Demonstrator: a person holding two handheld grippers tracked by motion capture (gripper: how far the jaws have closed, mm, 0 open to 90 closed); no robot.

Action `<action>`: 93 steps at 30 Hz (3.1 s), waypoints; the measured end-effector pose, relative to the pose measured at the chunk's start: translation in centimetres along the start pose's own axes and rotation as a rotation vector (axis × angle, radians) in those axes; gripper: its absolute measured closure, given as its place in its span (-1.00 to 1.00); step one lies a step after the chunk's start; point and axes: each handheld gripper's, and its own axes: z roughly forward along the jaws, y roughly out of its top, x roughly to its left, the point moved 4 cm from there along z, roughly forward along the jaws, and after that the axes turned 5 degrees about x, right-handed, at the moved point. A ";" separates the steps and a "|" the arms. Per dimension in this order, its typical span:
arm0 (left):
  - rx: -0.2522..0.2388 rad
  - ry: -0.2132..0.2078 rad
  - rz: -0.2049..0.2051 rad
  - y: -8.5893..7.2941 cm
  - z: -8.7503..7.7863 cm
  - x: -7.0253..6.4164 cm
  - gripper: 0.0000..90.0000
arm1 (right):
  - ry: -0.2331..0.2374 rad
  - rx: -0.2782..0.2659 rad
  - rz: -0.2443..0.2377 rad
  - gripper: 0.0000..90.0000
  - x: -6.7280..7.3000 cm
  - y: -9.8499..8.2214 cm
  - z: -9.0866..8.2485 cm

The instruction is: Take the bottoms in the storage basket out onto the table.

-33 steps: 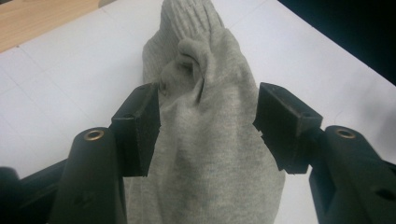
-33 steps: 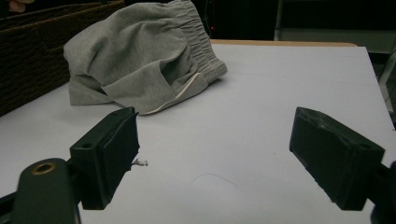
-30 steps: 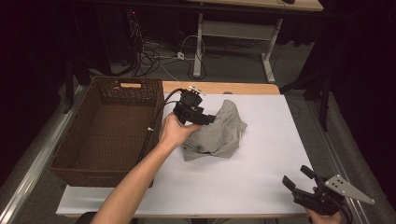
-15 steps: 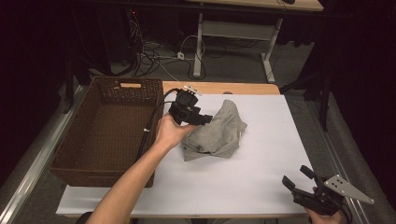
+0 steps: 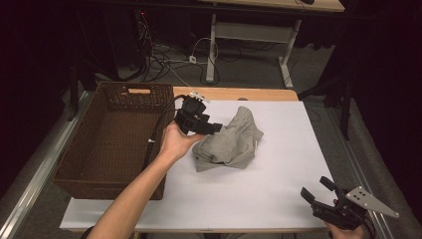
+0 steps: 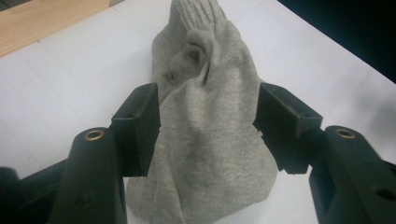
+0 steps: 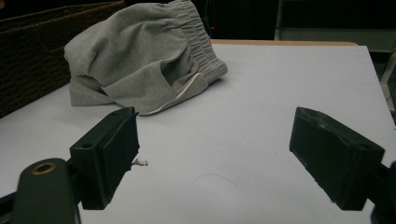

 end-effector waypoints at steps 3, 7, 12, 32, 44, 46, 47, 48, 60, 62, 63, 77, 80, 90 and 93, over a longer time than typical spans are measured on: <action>-0.001 0.001 -0.003 -0.3 -0.2 0.1 -0.13 | 0.000 -0.001 0.003 -0.64 0.0 0.0 0.0; -0.010 0.003 -0.004 -0.7 -0.8 0.3 -0.13 | 0.000 0.000 0.004 -0.64 0.0 0.0 0.0; -0.028 0.012 -0.011 -1.0 -1.5 0.5 -0.13 | 0.001 0.000 0.006 -0.64 0.0 0.0 0.0; -0.047 0.020 -0.010 -2.3 -3.3 0.8 -0.13 | 0.002 -0.001 0.006 -0.64 0.0 0.0 0.0; -0.063 0.022 -0.007 -2.9 -4.3 0.8 -0.13 | 0.001 0.000 0.005 -0.64 0.0 0.0 0.0; -0.064 0.024 -0.005 -3.0 -4.4 0.8 -0.13 | 0.002 0.000 0.005 -0.64 0.0 0.0 0.0; -0.064 0.026 -0.004 -3.1 -4.5 0.8 -0.13 | 0.001 -0.001 0.005 -0.64 0.0 0.0 0.0; -0.066 0.027 -0.003 -3.1 -4.5 0.8 -0.13 | 0.001 0.000 0.005 -0.64 0.0 0.0 0.0; -0.082 0.036 -0.005 -3.9 -5.5 1.0 -0.13 | 0.001 0.000 0.006 -0.64 0.0 0.0 0.0; -0.084 0.040 -0.001 -4.0 -5.7 1.0 -0.13 | 0.001 0.001 0.006 -0.64 0.0 0.0 0.0; -0.085 0.041 -0.002 -4.0 -5.7 1.0 -0.13 | 0.001 0.000 0.006 -0.64 0.0 0.0 0.0; -0.102 0.053 -0.006 -5.2 -6.8 1.3 -0.13 | 0.000 0.001 0.008 -0.64 0.0 0.0 0.0; -0.103 0.063 -0.008 -5.4 -7.0 1.4 -0.13 | 0.000 0.001 0.007 -0.64 0.0 0.0 0.0; -0.111 0.076 -0.018 -6.4 -7.6 2.0 -0.13 | -0.001 0.002 0.008 -0.64 0.0 0.0 0.0; -0.114 0.076 -0.017 -6.6 -7.8 1.9 -0.13 | -0.001 0.003 0.005 -0.64 0.0 0.0 0.0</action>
